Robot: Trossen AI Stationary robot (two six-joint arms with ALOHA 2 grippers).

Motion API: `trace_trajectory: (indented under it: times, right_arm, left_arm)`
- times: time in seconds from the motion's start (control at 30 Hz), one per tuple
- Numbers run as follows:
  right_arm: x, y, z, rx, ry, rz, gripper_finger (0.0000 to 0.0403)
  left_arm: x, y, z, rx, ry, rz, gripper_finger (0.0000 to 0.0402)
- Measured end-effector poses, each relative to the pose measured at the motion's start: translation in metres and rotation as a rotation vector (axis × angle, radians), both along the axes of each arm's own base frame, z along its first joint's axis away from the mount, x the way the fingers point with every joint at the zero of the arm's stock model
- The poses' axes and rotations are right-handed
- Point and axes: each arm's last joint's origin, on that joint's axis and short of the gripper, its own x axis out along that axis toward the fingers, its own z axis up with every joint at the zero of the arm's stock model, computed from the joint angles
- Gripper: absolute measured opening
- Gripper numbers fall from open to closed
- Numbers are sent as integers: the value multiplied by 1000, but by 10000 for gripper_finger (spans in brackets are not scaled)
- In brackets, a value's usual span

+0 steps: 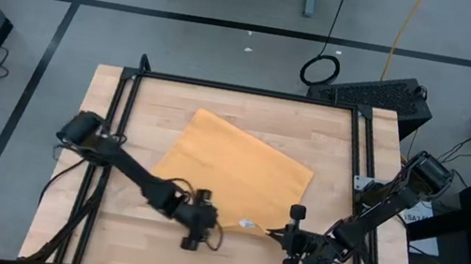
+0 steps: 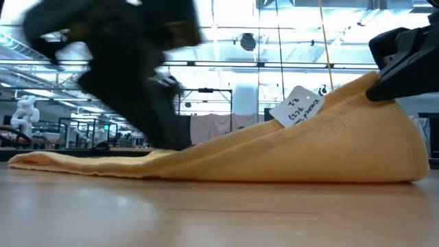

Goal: Roll towel
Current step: Fold the yellow towel

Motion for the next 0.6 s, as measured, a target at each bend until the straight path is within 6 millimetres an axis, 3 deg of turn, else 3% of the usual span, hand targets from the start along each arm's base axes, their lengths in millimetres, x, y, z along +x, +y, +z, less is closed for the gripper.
trace_trajectory:
  times: [0.27,0.4,0.6]
  right_arm:
    - [-8,-10,2,1,44,-73,1]
    - [-10,-11,1,8,58,-91,0]
    - [-10,-11,1,9,63,-94,0]
  left_arm:
    - [-78,-9,21,385,296,66,211]
    - [-107,-7,13,487,450,99,198]
    - [-130,-6,-5,480,559,66,193]
